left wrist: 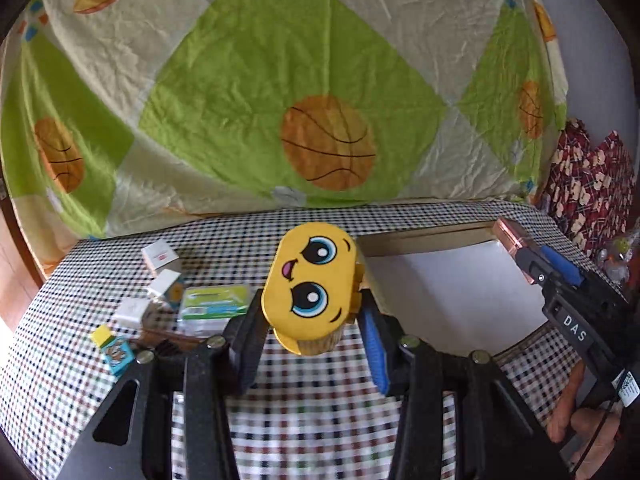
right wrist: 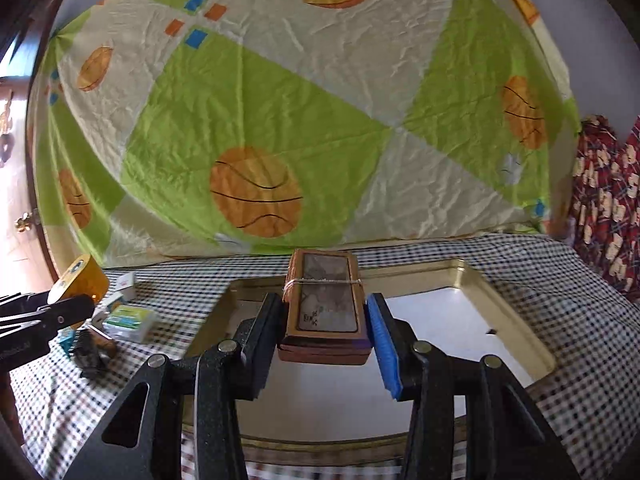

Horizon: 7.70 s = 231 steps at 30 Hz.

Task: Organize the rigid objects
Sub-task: 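Carry both held items into the gold tin tray and open both tools, then grasp the black hair brush with the right tool while the left tool returns to the table, then grasp the blue bear-print block with the left tool, then carry the brush and blue block into the tin tray and open both tools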

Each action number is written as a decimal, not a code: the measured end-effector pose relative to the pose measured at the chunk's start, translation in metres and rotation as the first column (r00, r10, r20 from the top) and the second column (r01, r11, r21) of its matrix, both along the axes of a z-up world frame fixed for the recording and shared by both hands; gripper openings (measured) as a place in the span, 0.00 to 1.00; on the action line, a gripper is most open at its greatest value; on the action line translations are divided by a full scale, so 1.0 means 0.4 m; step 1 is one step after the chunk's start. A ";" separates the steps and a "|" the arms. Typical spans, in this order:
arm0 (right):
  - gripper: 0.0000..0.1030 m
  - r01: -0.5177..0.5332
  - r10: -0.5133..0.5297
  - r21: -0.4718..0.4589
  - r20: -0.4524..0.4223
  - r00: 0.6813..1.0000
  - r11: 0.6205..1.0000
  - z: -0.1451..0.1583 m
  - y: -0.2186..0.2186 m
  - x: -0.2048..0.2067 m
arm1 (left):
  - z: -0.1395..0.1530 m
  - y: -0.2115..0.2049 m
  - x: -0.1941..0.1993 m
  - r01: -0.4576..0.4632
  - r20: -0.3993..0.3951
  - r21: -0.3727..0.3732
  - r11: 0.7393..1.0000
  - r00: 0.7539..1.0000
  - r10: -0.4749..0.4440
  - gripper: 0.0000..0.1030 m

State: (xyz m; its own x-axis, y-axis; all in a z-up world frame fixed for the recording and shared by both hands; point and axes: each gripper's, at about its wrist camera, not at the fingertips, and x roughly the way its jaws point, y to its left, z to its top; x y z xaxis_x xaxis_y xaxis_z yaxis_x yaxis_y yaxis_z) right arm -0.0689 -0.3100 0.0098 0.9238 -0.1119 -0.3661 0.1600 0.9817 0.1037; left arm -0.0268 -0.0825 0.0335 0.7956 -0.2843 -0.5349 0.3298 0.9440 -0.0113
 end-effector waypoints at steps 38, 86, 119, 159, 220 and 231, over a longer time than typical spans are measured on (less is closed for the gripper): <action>0.82 0.210 -0.202 0.140 -0.071 0.977 0.968 -0.020 -0.181 -0.004 | -0.140 -0.394 0.071 0.159 -0.102 0.124 0.980 0.984 -0.147 0.87; 0.90 0.225 -0.222 -0.002 0.154 0.963 0.974 0.037 0.069 -0.101 | -0.091 0.116 -0.020 -0.174 0.121 -0.027 0.984 0.977 0.176 0.99; 0.60 -0.423 0.399 -0.090 -0.204 0.894 0.902 -0.023 0.613 0.103 | -0.140 0.553 0.153 -0.561 -0.022 0.078 0.824 0.826 0.564 0.99; 0.28 -0.409 0.401 -0.049 -0.125 0.908 0.911 -0.001 0.607 0.103 | -0.160 0.470 0.166 -0.367 -0.087 0.031 0.930 0.926 0.368 0.93; 0.28 0.185 -0.173 -0.222 0.074 0.982 0.957 0.024 -0.014 0.012 | -0.042 -0.142 0.063 -0.019 0.110 -0.014 1.000 0.994 0.020 0.44; 0.28 0.189 -0.189 -0.190 0.020 0.982 0.963 0.005 -0.096 0.035 | -0.060 -0.282 0.056 0.066 0.109 0.010 0.998 0.992 -0.067 0.44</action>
